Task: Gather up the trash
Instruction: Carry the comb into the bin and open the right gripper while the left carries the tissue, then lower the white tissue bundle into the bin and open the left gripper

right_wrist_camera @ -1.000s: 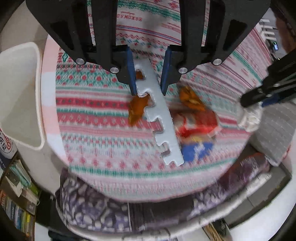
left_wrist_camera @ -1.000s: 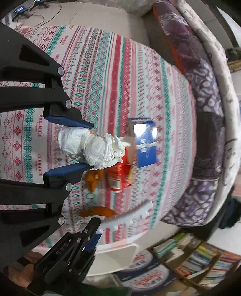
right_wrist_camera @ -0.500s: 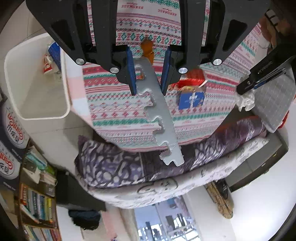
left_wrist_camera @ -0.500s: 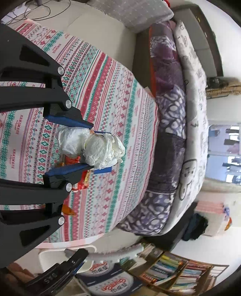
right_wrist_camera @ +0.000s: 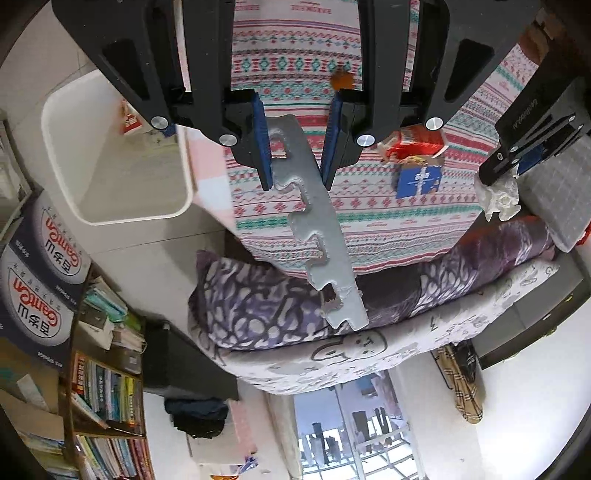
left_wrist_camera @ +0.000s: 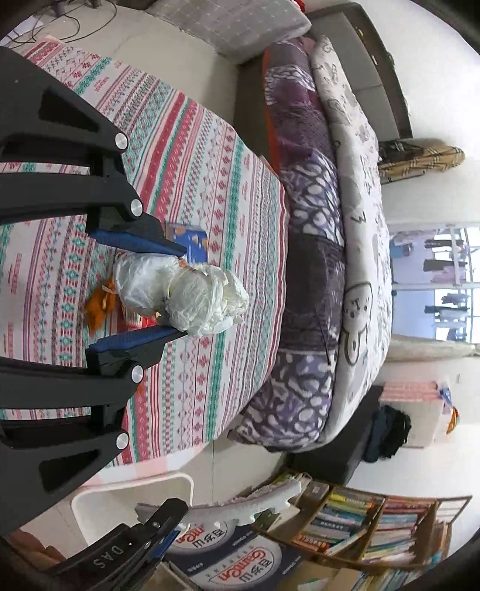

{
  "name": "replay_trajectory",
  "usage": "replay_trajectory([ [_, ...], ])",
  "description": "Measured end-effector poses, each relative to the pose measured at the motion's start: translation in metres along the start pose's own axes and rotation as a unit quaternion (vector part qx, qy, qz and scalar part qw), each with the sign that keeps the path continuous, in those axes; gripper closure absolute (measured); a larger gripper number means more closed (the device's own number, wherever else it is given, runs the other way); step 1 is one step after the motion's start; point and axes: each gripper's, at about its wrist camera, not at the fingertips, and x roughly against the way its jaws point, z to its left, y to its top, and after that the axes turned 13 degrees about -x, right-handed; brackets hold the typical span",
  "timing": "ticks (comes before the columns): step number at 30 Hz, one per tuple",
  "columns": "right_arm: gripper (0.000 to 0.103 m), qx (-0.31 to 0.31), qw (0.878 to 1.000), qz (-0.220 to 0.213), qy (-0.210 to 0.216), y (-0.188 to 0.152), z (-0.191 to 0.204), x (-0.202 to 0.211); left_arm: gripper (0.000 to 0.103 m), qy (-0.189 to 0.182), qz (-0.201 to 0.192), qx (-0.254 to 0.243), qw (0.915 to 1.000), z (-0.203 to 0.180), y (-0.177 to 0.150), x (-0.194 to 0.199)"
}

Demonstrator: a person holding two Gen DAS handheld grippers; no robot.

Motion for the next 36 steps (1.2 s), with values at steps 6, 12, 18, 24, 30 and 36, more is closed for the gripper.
replay_trajectory([
  [6,0.078,-0.015,0.999,-0.012,-0.026,0.009,-0.023,0.006,0.066,-0.022,-0.005,-0.011,0.9997,-0.026,0.006,0.000],
  [12,0.078,-0.036,0.998,-0.014,-0.050,0.017,-0.050,0.010,0.065,-0.047,-0.009,-0.025,0.9986,-0.055,0.011,-0.001],
  [18,0.078,-0.065,0.995,-0.019,-0.073,0.027,-0.077,0.015,0.065,-0.075,-0.009,-0.044,0.9962,-0.087,0.014,-0.005],
  [24,0.074,-0.112,0.988,-0.032,-0.103,0.041,-0.114,0.025,0.065,-0.113,-0.008,-0.061,0.9918,-0.120,0.014,-0.008],
  [30,0.042,-0.161,0.976,-0.061,-0.136,0.052,-0.152,0.042,0.065,-0.157,0.002,-0.075,0.9847,-0.155,0.013,-0.014],
  [36,0.028,-0.192,0.966,-0.079,-0.154,0.058,-0.180,0.057,0.065,-0.195,0.010,-0.086,0.9770,-0.185,0.015,-0.018],
])
